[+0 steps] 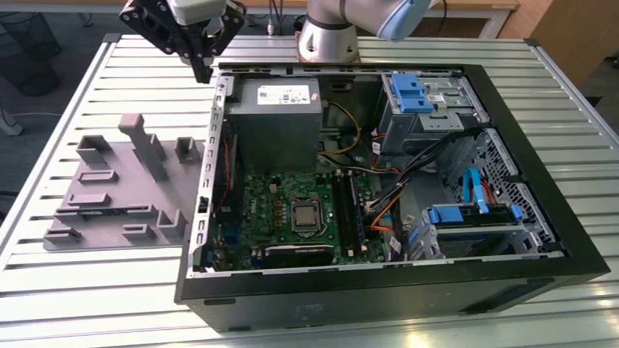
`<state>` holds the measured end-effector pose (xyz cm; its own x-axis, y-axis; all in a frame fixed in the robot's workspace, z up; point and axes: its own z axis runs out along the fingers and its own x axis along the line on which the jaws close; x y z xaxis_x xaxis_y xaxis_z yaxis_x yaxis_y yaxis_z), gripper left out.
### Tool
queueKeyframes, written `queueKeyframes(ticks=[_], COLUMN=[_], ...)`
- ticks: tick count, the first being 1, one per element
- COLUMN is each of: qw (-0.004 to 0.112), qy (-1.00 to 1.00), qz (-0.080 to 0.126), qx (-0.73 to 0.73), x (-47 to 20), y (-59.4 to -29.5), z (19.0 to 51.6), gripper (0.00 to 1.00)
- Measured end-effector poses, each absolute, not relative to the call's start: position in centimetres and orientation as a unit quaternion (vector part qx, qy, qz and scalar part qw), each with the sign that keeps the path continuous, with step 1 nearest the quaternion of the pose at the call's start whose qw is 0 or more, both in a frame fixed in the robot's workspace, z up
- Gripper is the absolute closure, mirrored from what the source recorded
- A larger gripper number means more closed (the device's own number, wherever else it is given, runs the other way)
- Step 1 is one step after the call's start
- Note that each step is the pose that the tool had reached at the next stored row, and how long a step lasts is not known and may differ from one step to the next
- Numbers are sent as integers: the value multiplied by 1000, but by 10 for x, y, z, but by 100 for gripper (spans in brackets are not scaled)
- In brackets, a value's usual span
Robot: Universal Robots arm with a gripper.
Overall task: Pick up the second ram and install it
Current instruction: 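Reach for the second ram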
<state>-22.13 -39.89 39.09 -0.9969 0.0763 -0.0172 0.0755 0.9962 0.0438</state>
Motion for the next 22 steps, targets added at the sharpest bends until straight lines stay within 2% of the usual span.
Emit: queueKeyframes(ticks=[22], qw=[9], qy=[999], qz=[22], qx=[38], x=[-230], y=[-399], z=[390], gripper=[89])
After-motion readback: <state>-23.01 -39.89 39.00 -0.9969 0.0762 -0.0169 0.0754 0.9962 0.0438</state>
